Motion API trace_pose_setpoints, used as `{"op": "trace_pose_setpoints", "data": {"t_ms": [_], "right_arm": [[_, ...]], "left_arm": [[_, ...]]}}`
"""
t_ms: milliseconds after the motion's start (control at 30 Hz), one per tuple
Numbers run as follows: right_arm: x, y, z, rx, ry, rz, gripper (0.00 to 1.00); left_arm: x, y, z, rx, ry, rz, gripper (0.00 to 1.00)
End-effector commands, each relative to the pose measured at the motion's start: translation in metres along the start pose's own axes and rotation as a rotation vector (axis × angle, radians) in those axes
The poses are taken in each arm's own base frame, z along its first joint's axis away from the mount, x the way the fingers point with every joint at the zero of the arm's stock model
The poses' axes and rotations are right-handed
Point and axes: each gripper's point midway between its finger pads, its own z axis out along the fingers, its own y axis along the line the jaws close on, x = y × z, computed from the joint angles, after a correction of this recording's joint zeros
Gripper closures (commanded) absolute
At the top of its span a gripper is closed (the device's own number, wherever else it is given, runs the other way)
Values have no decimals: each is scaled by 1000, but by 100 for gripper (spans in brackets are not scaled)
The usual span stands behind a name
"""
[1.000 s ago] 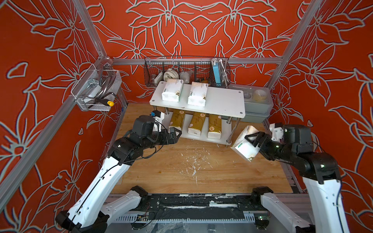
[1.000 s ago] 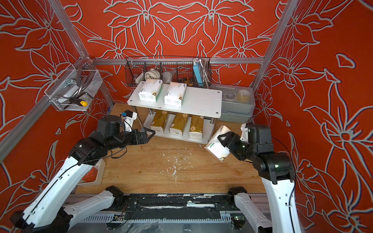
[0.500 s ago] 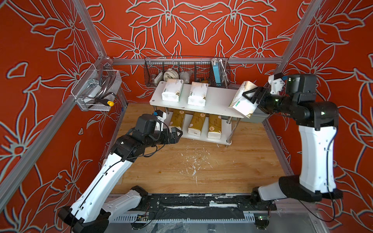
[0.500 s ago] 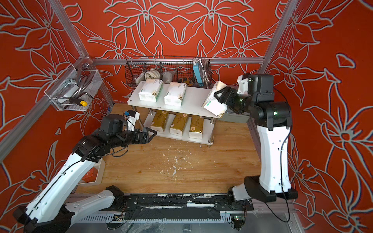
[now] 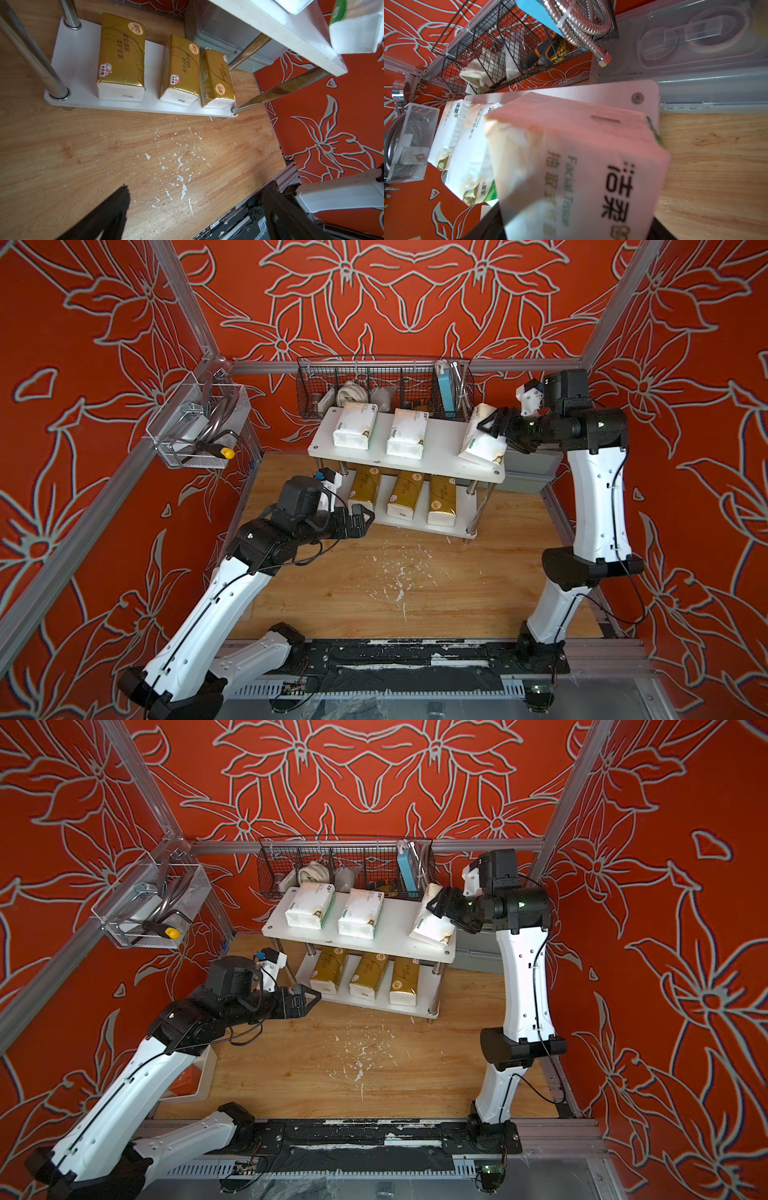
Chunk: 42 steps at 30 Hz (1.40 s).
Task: Place the tissue boxes on the shelf by color
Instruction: Place a box of tissues on the shelf.
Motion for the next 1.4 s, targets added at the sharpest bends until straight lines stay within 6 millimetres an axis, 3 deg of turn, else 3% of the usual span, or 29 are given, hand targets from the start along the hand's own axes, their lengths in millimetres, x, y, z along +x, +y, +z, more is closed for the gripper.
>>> {"op": "trace_pose_setpoints", "data": {"t_ms": [0,300,667,967,1167,1367], "right_arm": [[12,7,2,12,26,-76,27],[14,17,33,45,23,-121,26],[5,6,57,102,-2,-76,26],[-1,1,62,124,-57,32,24],[1,1,59,120,-79,57,11],[0,9,45,93,-110,63,6]], "left_arm": [[3,4,0,-10,3,5,1],[5,6,0,-11,3,-6,1],[7,7,1,-16,8,-9,1],[8,8,2,-19,11,-13,1],[8,8,2,-18,10,-13,1],[8,8,3,-17,11,-12,1]]}}
